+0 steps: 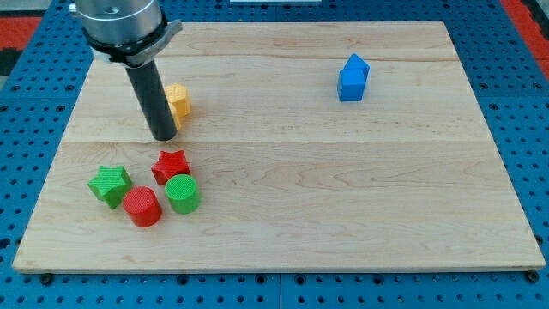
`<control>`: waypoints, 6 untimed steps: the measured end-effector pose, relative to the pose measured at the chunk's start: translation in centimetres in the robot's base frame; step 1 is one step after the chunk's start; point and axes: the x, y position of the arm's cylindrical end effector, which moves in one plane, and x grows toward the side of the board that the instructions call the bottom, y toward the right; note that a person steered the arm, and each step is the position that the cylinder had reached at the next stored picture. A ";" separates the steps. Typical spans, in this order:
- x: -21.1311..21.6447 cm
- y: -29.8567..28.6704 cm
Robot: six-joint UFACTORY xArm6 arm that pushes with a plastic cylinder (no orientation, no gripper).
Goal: Move your arm above the red star
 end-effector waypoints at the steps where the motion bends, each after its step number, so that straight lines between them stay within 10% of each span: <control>1: -0.4 0.9; 4: 0.3 7.7; 6: 2.0 2.2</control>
